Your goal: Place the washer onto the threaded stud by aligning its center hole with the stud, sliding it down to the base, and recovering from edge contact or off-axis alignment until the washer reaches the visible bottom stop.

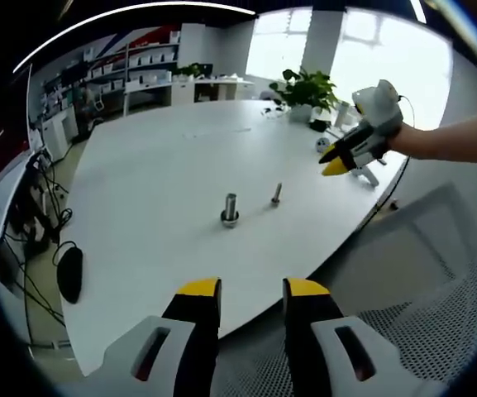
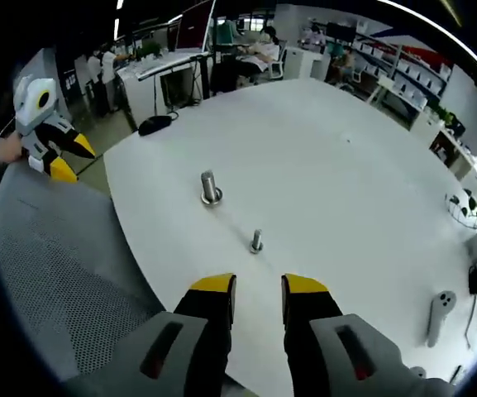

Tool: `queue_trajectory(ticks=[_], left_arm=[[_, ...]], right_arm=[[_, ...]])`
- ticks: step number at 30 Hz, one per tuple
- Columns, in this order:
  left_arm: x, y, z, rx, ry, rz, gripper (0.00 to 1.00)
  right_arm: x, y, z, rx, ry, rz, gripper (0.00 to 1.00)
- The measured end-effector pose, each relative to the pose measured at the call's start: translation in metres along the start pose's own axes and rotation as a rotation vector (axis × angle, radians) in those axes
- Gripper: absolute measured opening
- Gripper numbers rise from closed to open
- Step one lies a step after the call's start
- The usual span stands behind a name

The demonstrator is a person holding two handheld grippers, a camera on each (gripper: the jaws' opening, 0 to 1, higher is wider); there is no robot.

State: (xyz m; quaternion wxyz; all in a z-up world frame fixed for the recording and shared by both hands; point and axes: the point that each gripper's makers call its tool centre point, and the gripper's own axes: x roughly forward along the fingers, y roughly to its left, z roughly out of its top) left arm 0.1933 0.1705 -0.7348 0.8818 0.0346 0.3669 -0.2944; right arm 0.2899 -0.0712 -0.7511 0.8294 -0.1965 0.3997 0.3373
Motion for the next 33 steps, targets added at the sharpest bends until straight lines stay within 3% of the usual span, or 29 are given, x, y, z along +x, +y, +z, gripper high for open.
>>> queue_trajectory(ticks=[10,16,25,27,30,33], left_arm=[[-0.001,-0.001,0.005,0.02,-0.02,0.008,0.26],[-0.003,0.001,0.009,0.008,-0.04,0.019,0.27],[-0.002,0.002,0.007,0.018,-0.024,0.036,0.28],[-0.002,0.001,0.007,0.032,-0.022,0.043,0.28],[-0.002,0.002,0.005,0.039,-0.007,0.049,0.27],[-0.004,0.004,0.005,0.036,-0.009,0.061,0.27]], right_arm=[[-0.037,0.017,-0.036,0.017,0.015,-0.007,0.25],[-0.049,0.016,-0.059,-0.003,0.033,-0.021,0.26],[-0.056,0.023,-0.069,0.067,-0.036,0.007,0.26],[-0.056,0.032,-0.069,0.135,-0.048,0.041,0.26],[-0.063,0.037,-0.058,0.13,-0.1,0.044,0.26],[-0.063,0.04,-0.059,0.12,-0.097,0.037,0.26]])
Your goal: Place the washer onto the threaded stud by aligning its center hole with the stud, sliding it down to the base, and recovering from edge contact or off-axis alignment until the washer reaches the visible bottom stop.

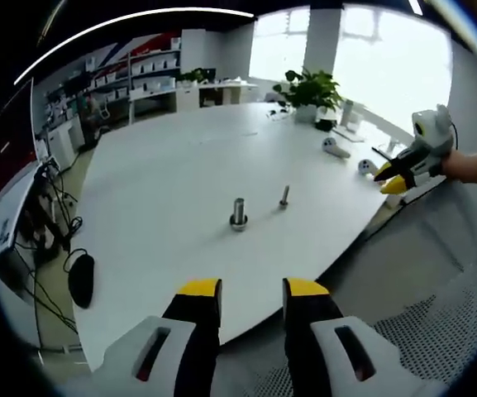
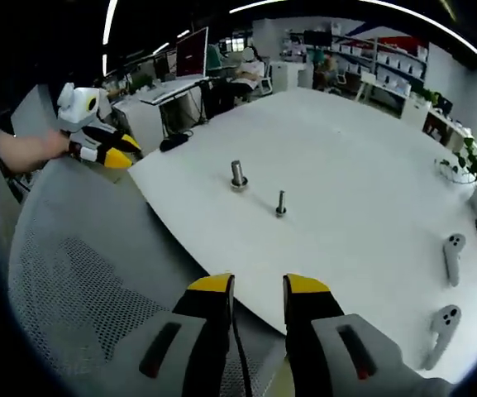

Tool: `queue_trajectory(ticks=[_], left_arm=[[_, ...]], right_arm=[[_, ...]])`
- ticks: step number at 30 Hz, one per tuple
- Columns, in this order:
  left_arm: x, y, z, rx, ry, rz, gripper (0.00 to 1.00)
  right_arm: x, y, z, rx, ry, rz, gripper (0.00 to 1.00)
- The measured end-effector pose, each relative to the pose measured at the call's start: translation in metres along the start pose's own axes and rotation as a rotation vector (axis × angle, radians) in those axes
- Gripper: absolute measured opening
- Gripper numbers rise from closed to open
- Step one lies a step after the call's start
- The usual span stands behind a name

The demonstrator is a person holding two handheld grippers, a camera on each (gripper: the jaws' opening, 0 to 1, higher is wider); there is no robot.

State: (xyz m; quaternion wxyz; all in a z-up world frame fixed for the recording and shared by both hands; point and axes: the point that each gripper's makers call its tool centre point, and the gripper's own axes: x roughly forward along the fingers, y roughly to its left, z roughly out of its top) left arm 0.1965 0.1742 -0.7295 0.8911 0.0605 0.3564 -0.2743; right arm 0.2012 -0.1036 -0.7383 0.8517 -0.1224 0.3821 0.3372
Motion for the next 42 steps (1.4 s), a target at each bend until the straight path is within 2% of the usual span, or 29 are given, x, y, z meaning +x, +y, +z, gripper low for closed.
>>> queue_trajectory(ticks=[4,7,8,10,12,16,22,25,29,35,37,39,42], left_arm=[[0.0,0.002,0.0,-0.002,-0.002,0.005,0.27],[-0.003,0.004,0.001,-0.003,-0.015,0.018,0.27],[-0.003,0.005,0.002,-0.006,-0.018,0.019,0.27],[-0.003,0.005,0.0,-0.013,-0.013,0.018,0.28],[-0.002,0.006,-0.001,-0.013,-0.006,0.02,0.28],[-0.003,0.008,-0.003,-0.035,-0.004,0.027,0.28],[-0.008,0.015,0.001,-0.039,-0.021,0.07,0.3],[-0.006,0.015,0.0,-0.026,-0.005,0.071,0.32],[-0.008,0.014,0.001,-0.011,0.002,0.074,0.32],[-0.009,0.013,0.001,-0.044,0.002,0.066,0.34],[-0.008,0.012,0.001,-0.054,-0.002,0.063,0.33],[-0.005,0.012,-0.002,-0.049,0.01,0.068,0.31],[-0.007,0.021,-0.003,-0.064,0.001,0.083,0.27]], right_arm=[[0.001,0.003,-0.003,0.045,0.012,-0.004,0.26],[-0.001,0.001,-0.003,0.163,-0.011,-0.018,0.26],[-0.001,0.001,-0.002,0.18,-0.023,-0.017,0.26],[-0.001,0.0,-0.004,0.176,-0.011,-0.031,0.26],[0.002,0.007,-0.006,0.21,-0.003,-0.016,0.26],[0.006,0.009,-0.005,0.16,0.008,-0.024,0.26],[0.005,0.011,-0.001,0.155,-0.017,-0.009,0.26],[0.002,0.011,0.003,0.189,-0.042,-0.006,0.26],[0.002,0.01,0.004,0.174,-0.044,-0.013,0.26],[0.002,0.01,0.008,0.161,-0.07,-0.021,0.25],[0.005,0.01,0.008,0.121,-0.072,-0.028,0.25],[0.005,0.012,0.008,0.12,-0.071,-0.015,0.25],[0.009,0.018,0.003,0.169,-0.045,0.02,0.25]])
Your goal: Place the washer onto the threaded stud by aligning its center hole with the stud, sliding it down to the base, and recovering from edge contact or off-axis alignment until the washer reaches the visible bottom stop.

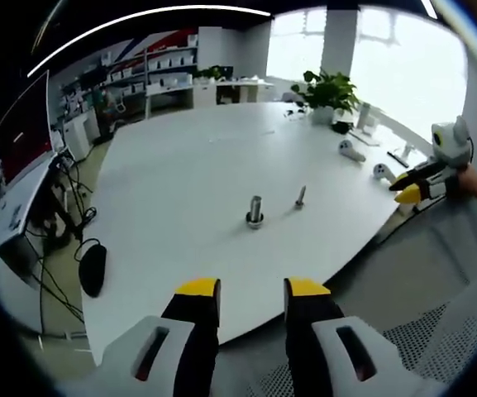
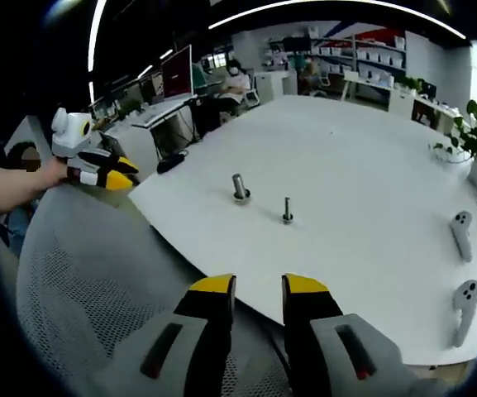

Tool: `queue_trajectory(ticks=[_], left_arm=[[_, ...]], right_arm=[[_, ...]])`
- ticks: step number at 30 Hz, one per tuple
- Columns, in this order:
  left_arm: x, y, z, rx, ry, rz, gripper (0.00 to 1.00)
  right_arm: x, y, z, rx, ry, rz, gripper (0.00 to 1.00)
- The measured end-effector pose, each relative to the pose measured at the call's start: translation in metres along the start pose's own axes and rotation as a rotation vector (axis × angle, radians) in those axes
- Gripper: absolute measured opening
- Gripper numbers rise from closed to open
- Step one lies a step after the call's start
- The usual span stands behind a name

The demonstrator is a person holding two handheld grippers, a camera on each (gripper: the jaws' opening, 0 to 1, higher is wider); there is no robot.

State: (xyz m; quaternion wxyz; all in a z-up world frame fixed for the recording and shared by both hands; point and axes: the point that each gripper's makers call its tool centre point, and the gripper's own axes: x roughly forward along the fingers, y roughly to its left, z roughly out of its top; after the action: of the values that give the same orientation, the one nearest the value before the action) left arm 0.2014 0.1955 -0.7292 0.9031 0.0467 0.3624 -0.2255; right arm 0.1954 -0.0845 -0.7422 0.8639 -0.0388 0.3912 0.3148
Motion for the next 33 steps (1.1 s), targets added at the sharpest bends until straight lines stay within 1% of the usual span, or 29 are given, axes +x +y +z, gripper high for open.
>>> queue_trajectory(ticks=[1,2,3,4,5,6,7,8,9,10,13,16,20,24,29,33], left_arm=[[-0.001,0.002,0.001,-0.007,-0.013,0.004,0.26],[-0.002,0.004,0.002,-0.017,-0.022,0.005,0.26],[-0.001,0.004,0.0,-0.021,-0.018,0.003,0.27],[0.001,0.002,-0.004,-0.022,0.006,-0.003,0.26],[0.002,0.002,-0.007,-0.018,0.021,-0.002,0.26],[0.003,0.003,-0.013,0.0,0.058,0.006,0.24],[0.003,0.002,-0.011,-0.009,0.043,0.002,0.24],[0.001,0.002,-0.007,-0.034,0.014,0.001,0.24],[-0.001,0.003,-0.004,-0.038,-0.002,0.004,0.24],[-0.001,0.004,-0.003,-0.035,-0.009,0.008,0.25],[0.001,0.002,-0.009,-0.031,0.025,0.002,0.25],[0.001,0.001,-0.008,-0.02,0.02,-0.001,0.25],[0.001,0.0,-0.01,-0.014,0.029,-0.002,0.25],[0.001,0.0,-0.011,-0.016,0.034,-0.003,0.26],[0.002,0.001,-0.014,-0.02,0.043,-0.005,0.25],[0.002,0.002,-0.013,-0.003,0.046,0.007,0.25]], right_arm=[[0.001,0.001,0.001,-0.011,0.0,-0.001,0.25],[0.002,0.004,0.001,-0.048,0.008,0.004,0.25],[0.003,0.007,0.0,-0.075,0.016,0.009,0.25],[0.004,0.008,-0.002,-0.079,0.029,0.006,0.25],[0.005,0.008,-0.004,-0.073,0.036,0.003,0.24],[0.003,0.005,-0.004,-0.063,0.032,-0.006,0.24],[0.003,0.005,-0.003,-0.062,0.028,-0.008,0.24],[0.001,0.003,0.001,-0.056,0.001,-0.013,0.24],[0.0,0.002,0.003,-0.05,-0.014,-0.018,0.24],[0.0,0.002,0.003,-0.041,-0.014,-0.02,0.24],[0.002,0.004,0.0,-0.051,0.006,-0.015,0.24],[0.002,0.004,0.0,-0.046,0.001,-0.014,0.24],[0.001,0.003,0.0,-0.035,0.003,-0.02,0.24],[0.002,0.005,-0.001,-0.039,0.007,-0.014,0.24],[0.001,0.004,0.0,-0.03,-0.003,-0.019,0.24],[0.001,0.002,0.0,-0.017,-0.006,-0.02,0.24]])
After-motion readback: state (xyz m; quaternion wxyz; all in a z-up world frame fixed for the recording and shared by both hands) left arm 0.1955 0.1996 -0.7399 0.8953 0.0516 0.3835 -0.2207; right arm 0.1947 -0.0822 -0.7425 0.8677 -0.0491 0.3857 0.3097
